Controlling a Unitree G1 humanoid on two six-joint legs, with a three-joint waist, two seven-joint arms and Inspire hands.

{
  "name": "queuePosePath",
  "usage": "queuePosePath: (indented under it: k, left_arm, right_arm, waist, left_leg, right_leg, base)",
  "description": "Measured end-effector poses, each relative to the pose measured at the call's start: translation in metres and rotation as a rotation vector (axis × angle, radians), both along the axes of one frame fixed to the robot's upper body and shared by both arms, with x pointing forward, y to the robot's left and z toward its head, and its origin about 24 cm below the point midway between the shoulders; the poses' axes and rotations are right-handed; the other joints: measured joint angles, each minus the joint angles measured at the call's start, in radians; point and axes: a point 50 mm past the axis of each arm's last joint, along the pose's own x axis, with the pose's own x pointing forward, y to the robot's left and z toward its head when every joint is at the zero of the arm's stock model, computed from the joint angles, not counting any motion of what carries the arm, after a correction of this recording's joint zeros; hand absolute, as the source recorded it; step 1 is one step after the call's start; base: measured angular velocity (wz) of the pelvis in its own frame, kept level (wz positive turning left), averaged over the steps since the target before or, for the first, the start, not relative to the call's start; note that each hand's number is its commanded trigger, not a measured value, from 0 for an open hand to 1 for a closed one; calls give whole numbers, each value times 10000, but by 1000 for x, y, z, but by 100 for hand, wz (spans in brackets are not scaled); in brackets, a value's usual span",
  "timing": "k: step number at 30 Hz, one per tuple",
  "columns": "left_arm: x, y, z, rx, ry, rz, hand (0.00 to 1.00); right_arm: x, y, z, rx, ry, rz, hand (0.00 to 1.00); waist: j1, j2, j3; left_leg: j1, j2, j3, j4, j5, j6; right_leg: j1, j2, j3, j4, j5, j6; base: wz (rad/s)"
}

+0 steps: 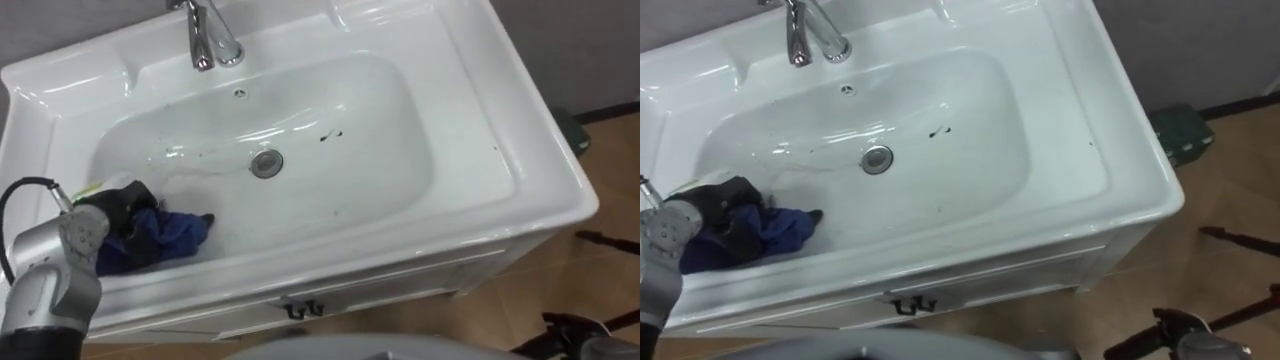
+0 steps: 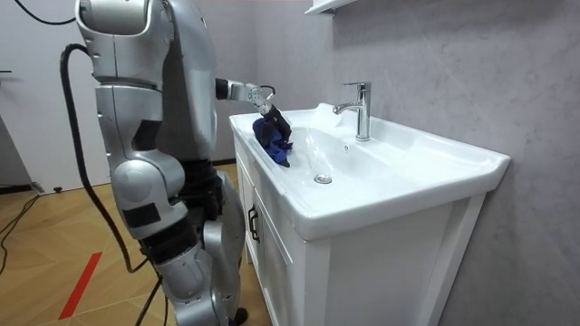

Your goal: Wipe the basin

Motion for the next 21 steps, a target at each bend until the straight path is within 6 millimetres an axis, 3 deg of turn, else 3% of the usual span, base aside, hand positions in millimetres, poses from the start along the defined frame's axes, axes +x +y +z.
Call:
queuePosePath:
  k: [5,8,10,17,21]
  left_arm:
    - [-3,-5,-7,189,-714,187,100]
    - [-3,-7,-12,293,-1189,327,100]
    - [-2,-9,-17,310,-1455,494,100]
    - [12,-16,-35,224,-2249,966,100]
    - [28,-26,-42,-771,-3067,1630,100]
  right_arm:
    - [-8,5,-4,98,240,103,0]
    - [-13,8,-6,95,376,86,0]
    - [-19,10,-8,135,479,-79,0]
    - [-22,21,-13,182,415,-443,0]
    - [-23,28,-17,211,630,-297,0]
  waist:
    - [-24,-231,-19]
    - [-54,-398,-25]
    - [-74,-472,-68]
    - [-101,-762,-72]
    - [-95,-914,-91]
  left_leg:
    - [2,-27,-6,4,20,-36]
    - [33,-83,25,51,-11,-120]
    - [70,-65,9,79,12,-153]
    - [28,36,120,164,44,-202]
    - [-295,29,194,156,59,-215]
  right_leg:
    - [-11,35,-18,-39,-60,-84]
    - [-52,-83,20,-5,-311,-187]
    - [-4,-72,13,36,-323,-193]
    - [-250,-47,230,348,-350,-300]
    - [-758,-132,292,651,-385,-337]
  base:
    - [3]
    - [-1]
    - [4]
    - [-8]
    - [-6]
